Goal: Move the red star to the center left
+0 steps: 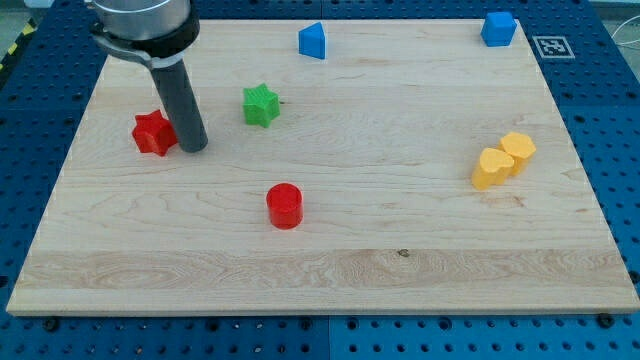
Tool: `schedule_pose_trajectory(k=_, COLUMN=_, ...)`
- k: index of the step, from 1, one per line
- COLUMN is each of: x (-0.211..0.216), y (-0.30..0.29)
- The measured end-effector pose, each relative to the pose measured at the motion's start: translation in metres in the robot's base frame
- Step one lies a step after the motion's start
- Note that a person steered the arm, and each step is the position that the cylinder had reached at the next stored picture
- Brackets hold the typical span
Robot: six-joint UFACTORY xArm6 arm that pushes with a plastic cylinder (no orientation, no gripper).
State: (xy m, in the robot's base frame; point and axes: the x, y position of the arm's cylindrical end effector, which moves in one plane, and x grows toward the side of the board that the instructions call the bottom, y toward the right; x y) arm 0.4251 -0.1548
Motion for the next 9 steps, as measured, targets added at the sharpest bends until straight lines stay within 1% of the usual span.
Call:
schedule_pose_trajectory(k=1, x=-0.014, y=0.000)
schedule_pose_trajectory(k=2, x=-0.018, y=-0.005)
schedule_pose_trajectory(k=4, x=-0.018, y=-0.031)
schedule_pose_trajectory(k=5, x=-0.018, y=-0.031)
schedule_pose_trajectory(k=6, x=-0.014, y=-0.005)
schedule_pose_trajectory(k=7, x=0.005, y=0.000)
schedule_pose_trajectory(k=8, x=0.011, y=-0.008)
schedule_pose_trajectory(k=9, x=0.011, y=-0.028)
